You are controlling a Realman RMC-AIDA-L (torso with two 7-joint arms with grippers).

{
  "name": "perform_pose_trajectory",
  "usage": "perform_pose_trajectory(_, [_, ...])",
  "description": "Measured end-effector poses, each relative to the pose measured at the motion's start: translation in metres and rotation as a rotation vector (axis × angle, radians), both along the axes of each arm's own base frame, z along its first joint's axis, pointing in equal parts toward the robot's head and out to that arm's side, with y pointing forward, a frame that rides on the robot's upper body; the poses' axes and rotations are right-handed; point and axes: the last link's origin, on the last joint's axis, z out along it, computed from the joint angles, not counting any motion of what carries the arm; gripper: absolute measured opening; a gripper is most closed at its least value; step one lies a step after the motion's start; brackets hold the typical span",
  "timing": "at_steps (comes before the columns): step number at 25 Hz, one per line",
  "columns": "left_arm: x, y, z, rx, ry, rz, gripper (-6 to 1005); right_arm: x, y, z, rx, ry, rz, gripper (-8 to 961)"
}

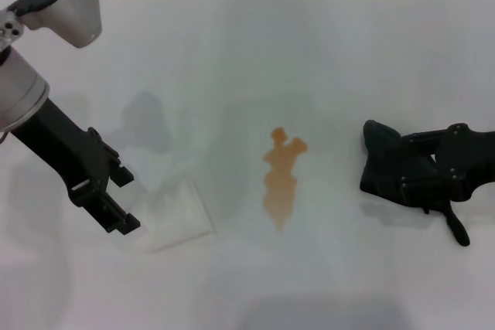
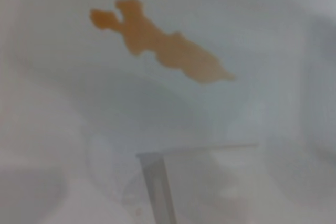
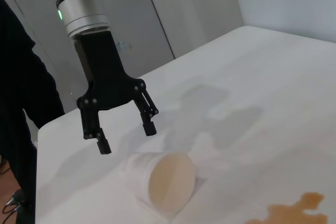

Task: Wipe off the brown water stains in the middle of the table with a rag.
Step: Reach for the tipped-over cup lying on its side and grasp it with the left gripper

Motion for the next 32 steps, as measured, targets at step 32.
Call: perform_pose_trajectory(32, [0.011, 0.002, -0.034, 0.010, -0.019, -0.079, 876, -0.004, 0.002, 0.002, 0.006, -0.004, 0.016, 632])
